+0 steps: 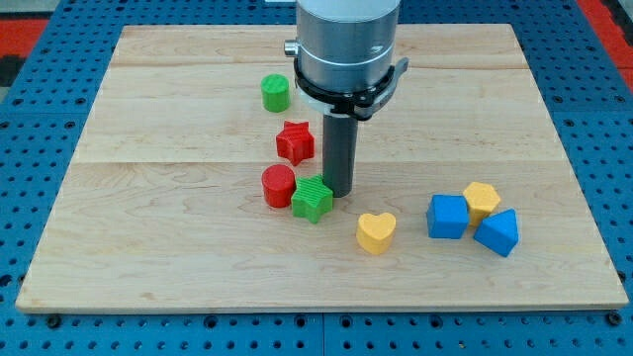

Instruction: Separate red circle and green star from yellow heart

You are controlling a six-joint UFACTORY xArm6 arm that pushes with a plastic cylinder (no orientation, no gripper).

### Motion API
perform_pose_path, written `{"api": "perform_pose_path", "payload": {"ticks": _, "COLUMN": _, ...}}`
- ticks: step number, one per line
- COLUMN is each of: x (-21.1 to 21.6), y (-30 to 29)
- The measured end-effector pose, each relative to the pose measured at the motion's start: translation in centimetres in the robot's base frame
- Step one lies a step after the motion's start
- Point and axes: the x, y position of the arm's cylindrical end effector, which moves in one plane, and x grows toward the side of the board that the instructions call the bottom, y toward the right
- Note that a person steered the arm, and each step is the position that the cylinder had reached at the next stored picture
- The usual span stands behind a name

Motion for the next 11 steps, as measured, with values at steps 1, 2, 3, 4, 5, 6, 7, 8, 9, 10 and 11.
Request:
{"api": "perform_pose_path", "payload": {"ticks": 1, "x": 1.7, "y": -3.1}}
{"api": "perform_pose_path", "payload": {"ticks": 2, "x": 4.0, "y": -4.9}}
{"api": "perform_pose_path", "payload": {"ticks": 3, "x": 5.2, "y": -3.7}}
{"api": "perform_pose_path", "payload": {"ticks": 4, "x": 5.4, "y": -3.8}}
{"api": "perform_pose_path", "payload": {"ticks": 5, "x": 7.2, "y": -1.6}}
{"api": "perform_pose_path", "payload": {"ticks": 6, "x": 10.2, "y": -7.1}}
{"api": "perform_pose_path", "payload": {"ticks": 7, "x": 9.4, "y": -16.9}}
{"api": "perform_pose_path", "payload": {"ticks": 8, "x": 4.8, "y": -15.0}}
{"api": "perform_pose_path", "payload": {"ticks": 9, "x": 2.6, "y": -9.2}}
{"api": "perform_pose_path", "payload": {"ticks": 10, "x": 1.6, "y": -8.1}}
{"api": "perform_pose_path", "payload": {"ticks": 11, "x": 1.5, "y": -13.2}}
